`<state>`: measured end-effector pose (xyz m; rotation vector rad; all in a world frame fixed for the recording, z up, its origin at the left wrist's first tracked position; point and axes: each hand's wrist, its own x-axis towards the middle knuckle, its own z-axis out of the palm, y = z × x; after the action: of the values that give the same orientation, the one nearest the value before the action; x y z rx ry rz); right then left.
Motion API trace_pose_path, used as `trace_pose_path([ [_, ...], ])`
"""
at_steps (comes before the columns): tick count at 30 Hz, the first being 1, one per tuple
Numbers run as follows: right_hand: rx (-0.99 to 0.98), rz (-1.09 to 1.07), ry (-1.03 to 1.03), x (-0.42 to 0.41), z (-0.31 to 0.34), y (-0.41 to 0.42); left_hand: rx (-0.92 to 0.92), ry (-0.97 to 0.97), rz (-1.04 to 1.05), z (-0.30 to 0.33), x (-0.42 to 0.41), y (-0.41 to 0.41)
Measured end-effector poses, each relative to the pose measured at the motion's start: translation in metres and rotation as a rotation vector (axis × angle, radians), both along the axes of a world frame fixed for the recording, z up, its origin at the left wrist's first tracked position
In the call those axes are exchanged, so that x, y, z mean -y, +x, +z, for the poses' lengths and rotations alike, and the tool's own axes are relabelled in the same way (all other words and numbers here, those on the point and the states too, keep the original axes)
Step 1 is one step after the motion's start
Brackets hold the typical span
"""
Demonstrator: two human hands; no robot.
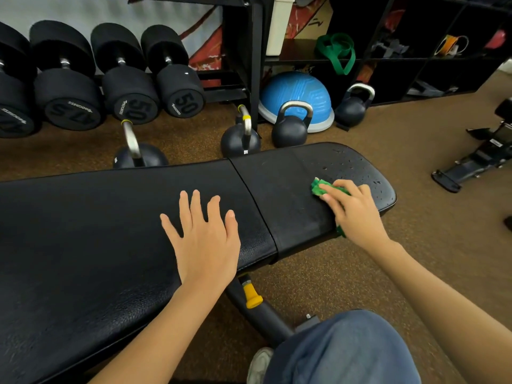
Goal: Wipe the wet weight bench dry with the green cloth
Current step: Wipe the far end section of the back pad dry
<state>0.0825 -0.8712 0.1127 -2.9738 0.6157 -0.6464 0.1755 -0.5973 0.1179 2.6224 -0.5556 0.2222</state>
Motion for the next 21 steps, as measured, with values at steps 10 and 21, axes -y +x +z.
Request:
trace_pose_path([
  [10,-0.009,-0.189,0.269,0.052,0.005,-0.009,0.153,0.044,-0.278,0.004,0.081,-0.019],
  [21,0.056,0.094,0.433,-0.005,0.039,0.036,0.089,-0.176,-0.201,-0.008,0.091,-0.021],
])
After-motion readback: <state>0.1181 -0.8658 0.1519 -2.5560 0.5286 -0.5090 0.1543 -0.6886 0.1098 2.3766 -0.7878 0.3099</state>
